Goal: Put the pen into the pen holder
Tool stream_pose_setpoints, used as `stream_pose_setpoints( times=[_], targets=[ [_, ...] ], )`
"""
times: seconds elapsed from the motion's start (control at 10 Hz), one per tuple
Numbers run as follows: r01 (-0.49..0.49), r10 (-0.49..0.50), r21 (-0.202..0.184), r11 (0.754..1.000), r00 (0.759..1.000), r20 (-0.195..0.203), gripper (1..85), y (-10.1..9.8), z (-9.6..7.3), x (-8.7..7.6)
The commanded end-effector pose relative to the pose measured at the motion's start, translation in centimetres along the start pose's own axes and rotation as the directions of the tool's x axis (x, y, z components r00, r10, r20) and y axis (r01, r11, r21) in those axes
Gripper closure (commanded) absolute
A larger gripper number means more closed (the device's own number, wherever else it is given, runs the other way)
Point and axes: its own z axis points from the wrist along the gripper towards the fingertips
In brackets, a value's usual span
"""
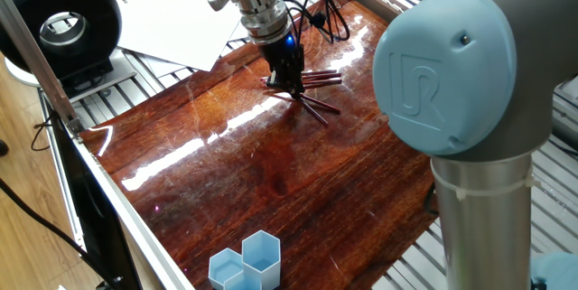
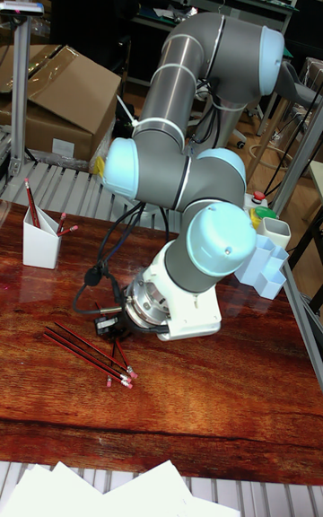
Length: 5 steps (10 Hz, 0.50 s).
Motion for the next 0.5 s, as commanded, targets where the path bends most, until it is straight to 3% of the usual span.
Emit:
stream_pose_setpoints(
  times=[0.0, 0.4],
  targets=[
    [-0.001, 0.001, -0.007, 1.0, 1.0, 0.006, 62.3, 0.15, 0.05, -0.26],
    [-0.013, 0.013, 0.006, 1.0, 1.0, 0.006, 68.7, 0.01, 0.19, -0.32]
  ],
)
